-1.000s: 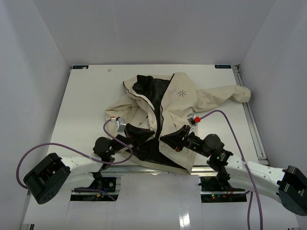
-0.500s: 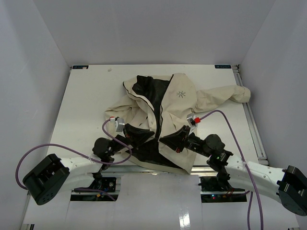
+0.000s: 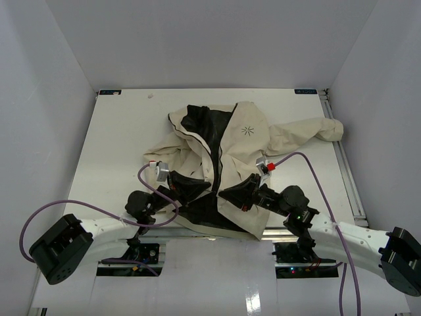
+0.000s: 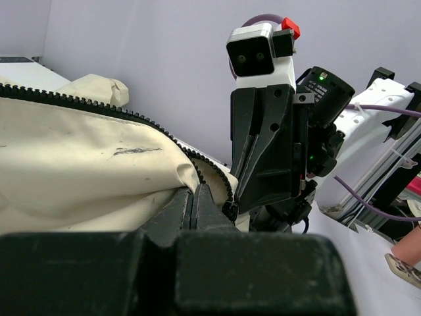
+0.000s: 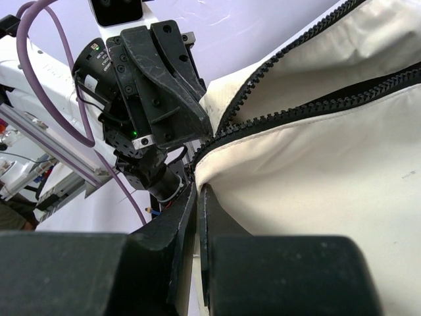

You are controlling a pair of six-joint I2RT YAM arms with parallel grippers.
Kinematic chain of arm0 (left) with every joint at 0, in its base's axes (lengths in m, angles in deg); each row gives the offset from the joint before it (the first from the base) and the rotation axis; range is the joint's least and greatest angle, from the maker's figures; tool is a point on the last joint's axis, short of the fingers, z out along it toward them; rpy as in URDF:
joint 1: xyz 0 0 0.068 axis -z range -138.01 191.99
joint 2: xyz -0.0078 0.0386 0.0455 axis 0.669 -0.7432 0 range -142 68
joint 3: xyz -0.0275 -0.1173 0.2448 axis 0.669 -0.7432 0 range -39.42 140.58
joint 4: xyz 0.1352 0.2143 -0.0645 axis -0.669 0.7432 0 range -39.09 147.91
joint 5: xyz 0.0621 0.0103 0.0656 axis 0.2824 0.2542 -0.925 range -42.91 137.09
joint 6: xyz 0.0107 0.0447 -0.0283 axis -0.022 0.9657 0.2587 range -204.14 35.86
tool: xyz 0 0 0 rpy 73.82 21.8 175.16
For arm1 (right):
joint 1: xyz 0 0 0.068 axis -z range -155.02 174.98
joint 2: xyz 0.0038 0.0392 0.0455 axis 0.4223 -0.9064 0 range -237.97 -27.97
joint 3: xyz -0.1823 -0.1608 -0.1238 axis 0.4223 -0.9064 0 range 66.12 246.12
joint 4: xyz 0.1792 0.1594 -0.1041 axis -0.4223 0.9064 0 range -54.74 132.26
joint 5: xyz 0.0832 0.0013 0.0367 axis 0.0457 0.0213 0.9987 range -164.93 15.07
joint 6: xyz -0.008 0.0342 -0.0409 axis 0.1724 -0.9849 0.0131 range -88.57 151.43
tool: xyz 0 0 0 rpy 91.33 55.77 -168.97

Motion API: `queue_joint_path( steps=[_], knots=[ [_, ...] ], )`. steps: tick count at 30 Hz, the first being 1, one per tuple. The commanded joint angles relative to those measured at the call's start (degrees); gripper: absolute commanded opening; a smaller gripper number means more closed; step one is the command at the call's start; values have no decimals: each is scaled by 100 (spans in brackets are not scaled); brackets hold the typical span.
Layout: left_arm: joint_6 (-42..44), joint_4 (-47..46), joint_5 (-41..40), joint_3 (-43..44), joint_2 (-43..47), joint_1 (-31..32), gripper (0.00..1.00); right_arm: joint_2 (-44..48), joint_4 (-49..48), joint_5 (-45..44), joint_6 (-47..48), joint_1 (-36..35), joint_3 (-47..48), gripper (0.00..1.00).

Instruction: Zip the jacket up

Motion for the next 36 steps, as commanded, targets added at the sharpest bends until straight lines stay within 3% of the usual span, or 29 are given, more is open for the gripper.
queue_joint_path(
  steps=[1, 36],
  knots=[
    [-76, -1556, 128, -112, 98, 27, 0, 95, -524, 221, -60, -13, 4, 8],
    [-252, -1941, -4, -123, 348, 31, 0, -123, -679, 375, -181, -13, -114, 8]
  ],
)
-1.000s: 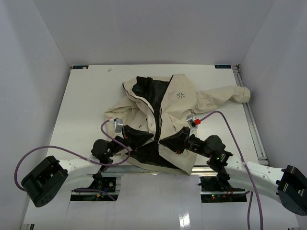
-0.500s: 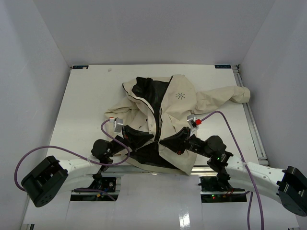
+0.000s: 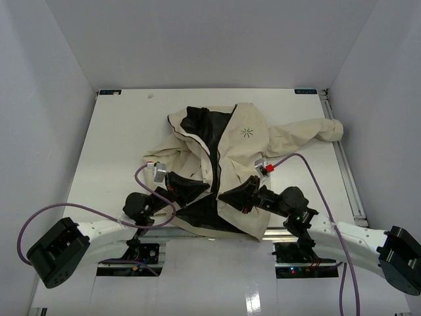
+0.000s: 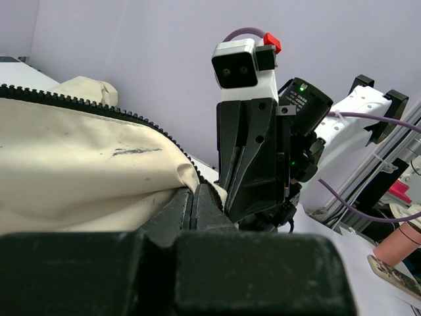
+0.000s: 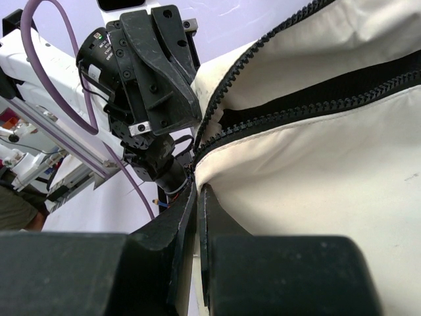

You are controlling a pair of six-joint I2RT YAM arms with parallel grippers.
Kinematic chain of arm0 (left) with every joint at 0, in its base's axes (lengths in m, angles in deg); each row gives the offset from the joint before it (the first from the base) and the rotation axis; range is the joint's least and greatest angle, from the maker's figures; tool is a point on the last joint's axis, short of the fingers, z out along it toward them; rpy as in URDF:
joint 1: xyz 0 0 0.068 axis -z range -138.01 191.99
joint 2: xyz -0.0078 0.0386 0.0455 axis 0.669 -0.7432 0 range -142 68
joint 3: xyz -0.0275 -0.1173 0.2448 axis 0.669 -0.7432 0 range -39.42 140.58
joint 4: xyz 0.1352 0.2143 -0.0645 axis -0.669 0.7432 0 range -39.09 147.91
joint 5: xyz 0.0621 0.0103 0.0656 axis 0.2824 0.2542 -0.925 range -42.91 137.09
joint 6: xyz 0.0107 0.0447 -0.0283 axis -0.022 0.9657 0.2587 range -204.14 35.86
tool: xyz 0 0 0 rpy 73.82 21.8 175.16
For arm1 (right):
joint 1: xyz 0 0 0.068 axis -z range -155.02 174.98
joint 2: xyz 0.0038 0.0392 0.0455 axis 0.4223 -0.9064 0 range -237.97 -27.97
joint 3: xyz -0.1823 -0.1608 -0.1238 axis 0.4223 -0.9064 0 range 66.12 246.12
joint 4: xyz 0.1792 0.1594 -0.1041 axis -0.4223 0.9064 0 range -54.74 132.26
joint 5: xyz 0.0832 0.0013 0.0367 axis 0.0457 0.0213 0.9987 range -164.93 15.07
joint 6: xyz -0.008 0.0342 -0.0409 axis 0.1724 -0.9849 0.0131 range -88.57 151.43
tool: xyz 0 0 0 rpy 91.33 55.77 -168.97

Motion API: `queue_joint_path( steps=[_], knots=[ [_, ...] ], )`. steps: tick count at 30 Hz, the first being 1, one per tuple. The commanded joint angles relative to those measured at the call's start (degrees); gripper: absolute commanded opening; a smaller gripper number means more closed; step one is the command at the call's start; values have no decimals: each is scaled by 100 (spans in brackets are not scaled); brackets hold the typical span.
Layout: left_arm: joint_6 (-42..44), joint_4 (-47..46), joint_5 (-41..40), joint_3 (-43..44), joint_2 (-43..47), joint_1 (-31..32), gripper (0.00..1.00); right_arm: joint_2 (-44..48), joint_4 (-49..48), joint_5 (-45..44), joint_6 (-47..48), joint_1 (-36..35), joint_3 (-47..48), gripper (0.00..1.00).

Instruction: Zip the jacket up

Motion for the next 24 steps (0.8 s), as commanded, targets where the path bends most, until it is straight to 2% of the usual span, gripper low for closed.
queue_joint_path(
  steps=[1, 24],
  knots=[
    [24, -1936, -54, -30, 118, 29, 0, -101, -532, 162, -94, -13, 27, 8],
    [-56, -2465, 45, -123, -255, 31, 0, -239, -726, 84, -179, -15, 38, 8]
  ],
)
